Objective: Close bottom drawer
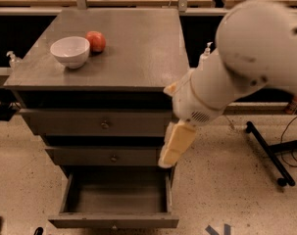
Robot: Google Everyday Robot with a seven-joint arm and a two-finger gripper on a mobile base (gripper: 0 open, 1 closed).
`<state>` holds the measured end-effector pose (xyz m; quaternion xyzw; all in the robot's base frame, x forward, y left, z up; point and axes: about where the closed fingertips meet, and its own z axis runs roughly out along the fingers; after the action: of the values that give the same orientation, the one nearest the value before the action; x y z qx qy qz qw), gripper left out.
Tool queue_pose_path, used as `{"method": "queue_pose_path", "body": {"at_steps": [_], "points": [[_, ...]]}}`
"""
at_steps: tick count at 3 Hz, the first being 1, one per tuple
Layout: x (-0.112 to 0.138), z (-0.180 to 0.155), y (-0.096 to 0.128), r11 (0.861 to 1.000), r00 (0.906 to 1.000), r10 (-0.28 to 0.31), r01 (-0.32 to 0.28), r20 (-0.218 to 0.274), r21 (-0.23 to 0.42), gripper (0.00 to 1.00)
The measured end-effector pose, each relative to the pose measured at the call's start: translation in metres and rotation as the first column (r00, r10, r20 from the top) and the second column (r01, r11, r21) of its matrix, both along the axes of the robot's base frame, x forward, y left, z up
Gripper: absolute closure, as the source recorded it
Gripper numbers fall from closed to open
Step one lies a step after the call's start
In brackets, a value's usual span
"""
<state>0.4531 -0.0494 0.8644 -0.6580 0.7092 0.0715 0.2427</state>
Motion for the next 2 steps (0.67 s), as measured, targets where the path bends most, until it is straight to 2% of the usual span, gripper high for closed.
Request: {"method": "queue_pose_path", "body": {"at_steps": [1, 2], "points": [[0.0, -0.08, 0.026, 0.998, 0.9962, -0.057, 0.057, -0.065, 0.002, 0.0], [0.005, -0.095, 0.028, 0.99, 0.9868, -0.141, 0.143, -0.08, 0.021, 0.0]]}}
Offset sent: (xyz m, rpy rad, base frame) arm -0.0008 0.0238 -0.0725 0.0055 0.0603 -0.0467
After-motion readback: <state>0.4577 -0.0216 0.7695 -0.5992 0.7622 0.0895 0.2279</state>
